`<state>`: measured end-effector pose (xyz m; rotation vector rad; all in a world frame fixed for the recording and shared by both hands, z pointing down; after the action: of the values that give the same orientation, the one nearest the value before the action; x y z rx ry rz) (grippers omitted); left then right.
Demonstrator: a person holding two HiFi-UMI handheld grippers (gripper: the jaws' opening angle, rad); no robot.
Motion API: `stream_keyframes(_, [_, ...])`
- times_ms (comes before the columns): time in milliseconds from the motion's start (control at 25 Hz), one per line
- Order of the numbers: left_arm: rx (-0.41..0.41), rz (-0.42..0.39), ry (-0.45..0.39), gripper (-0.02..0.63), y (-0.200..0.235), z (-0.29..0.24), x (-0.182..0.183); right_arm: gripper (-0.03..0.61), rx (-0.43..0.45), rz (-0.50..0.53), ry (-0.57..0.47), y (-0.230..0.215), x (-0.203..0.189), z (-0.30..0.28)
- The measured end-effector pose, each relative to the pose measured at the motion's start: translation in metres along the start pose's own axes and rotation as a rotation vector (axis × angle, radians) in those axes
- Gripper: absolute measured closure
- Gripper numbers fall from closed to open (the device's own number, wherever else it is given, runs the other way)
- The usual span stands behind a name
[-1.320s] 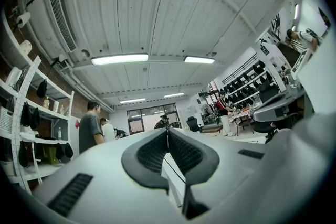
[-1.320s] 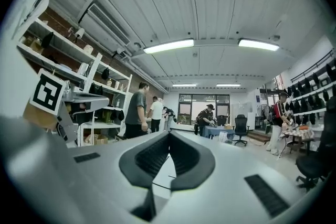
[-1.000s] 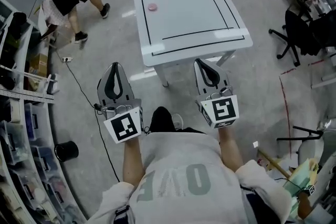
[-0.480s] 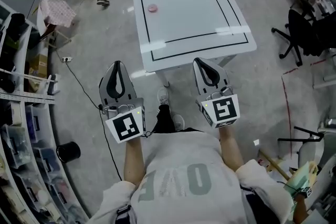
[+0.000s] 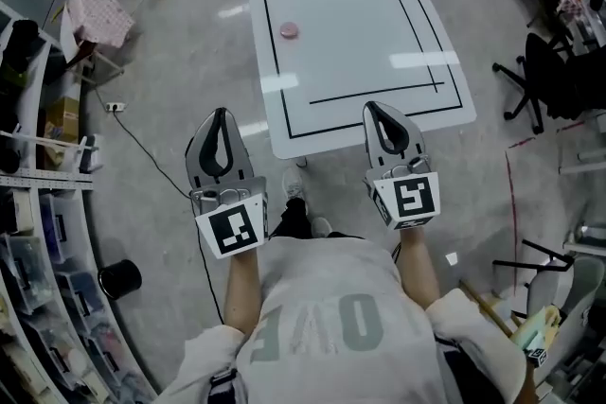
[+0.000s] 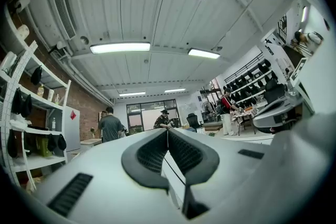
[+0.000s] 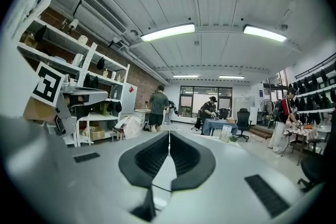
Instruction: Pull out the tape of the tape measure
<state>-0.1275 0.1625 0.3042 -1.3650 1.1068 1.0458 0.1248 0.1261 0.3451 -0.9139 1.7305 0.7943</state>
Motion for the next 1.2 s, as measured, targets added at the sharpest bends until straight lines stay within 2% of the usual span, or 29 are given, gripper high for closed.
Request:
stream_keyframes(120, [-0.012, -0.005, 0.001, 0.586, 0.016, -0.029, -0.002, 0.548, -0.018, 0.009, 0.007, -0.003, 0.011, -0.025])
stream_keyframes(440, [-0.076, 0.046, -0.020, 0.586, 0.043, -0.100, -0.002, 0.548, -0.062, 0.012, 0.031, -0.006, 0.035, -0.088])
stream_keyframes(640, [-0.110, 0.037, -0.002, 0.586, 0.061, -0.139, -0.008, 0.548, -0.087, 0.015, 0.036, -0.001, 0.044, -0.124])
stream_keyframes(800, [-0.111, 0.053, 0.018, 0.586, 0.063, -0.160, -0.012, 0.548, -0.101, -0.004, 0.041, -0.010, 0.046, -0.138])
stream_keyframes(920, [-0.111, 0.028, 0.016, 0.586, 0.059, -0.173, -0.010, 0.548, -0.101, -0.004, 0.034, -0.023, 0.049, -0.147])
stream_keyframes(1200, [-0.047, 0.012, 0.030, 0.586, 0.050, -0.184, -0.003, 0.548, -0.077, -0.023, 0.020, -0.046, 0.050, -0.161])
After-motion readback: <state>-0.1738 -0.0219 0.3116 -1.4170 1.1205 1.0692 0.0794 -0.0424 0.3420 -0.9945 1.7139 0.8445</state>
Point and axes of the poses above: the fingertips, and each gripper's own axes: z backward along the fingers, y to its left, x out of its top, the point moved 7 cm from there along z, backward along the fingers, and after that the axes turned 12 degrees about y, right-handed, at the moved point
